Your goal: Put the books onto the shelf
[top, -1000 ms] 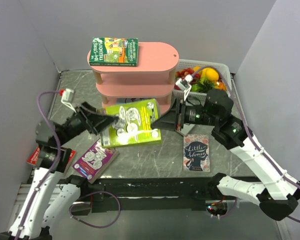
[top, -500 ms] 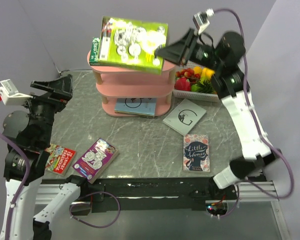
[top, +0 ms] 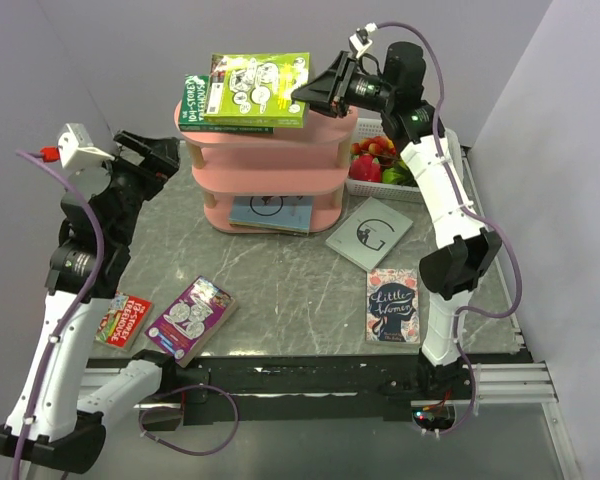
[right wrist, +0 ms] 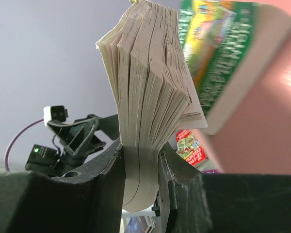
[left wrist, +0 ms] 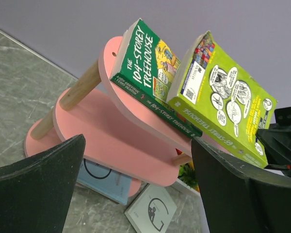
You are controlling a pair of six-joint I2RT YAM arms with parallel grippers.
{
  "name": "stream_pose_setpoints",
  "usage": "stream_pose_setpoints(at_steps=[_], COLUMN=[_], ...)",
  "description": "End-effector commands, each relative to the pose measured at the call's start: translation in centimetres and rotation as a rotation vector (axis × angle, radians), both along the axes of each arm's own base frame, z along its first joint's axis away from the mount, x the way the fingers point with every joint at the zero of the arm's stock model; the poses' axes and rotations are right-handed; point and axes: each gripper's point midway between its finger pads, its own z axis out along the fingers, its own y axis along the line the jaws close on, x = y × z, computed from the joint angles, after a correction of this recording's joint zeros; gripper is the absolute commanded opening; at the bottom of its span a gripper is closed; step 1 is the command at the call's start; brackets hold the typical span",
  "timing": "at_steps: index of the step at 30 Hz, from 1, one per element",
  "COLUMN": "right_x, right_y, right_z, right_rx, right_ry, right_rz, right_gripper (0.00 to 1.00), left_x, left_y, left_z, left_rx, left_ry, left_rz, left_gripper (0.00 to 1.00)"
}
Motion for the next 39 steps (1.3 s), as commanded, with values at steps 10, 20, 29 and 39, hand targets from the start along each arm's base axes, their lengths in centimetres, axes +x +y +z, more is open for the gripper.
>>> stream_pose_setpoints(at_steps=[10, 20, 29, 39], right_x=[0.9, 3.4, 4.0, 4.1], right_y=[-1.2, -1.3, -2.5, -5.5], right_z=[3.1, -0.2, -0.5, -0.7], right_rx=[0.029, -0.009, -0.052, -0.170], right_ry=[-0.128, -0.016, -0.014, -0.044], right_rz=[-0.035, -0.074, -0.156, -0.316], right_gripper=[0.00, 0.15, 0.77, 0.95], left_x=[1.4, 1.8, 2.1, 2.4], left_y=[-1.1, -1.5, -1.7, -1.9], left_z=[0.1, -0.7, -1.2, -1.1], left_rx=[0.009, 0.011, 0.019, 0.024], left_ry=[-0.036, -0.026, -0.012, -0.010], left_rz=[-0.066, -0.098, -0.120, -0.134], left_gripper=[0.96, 0.96, 0.96, 0.96])
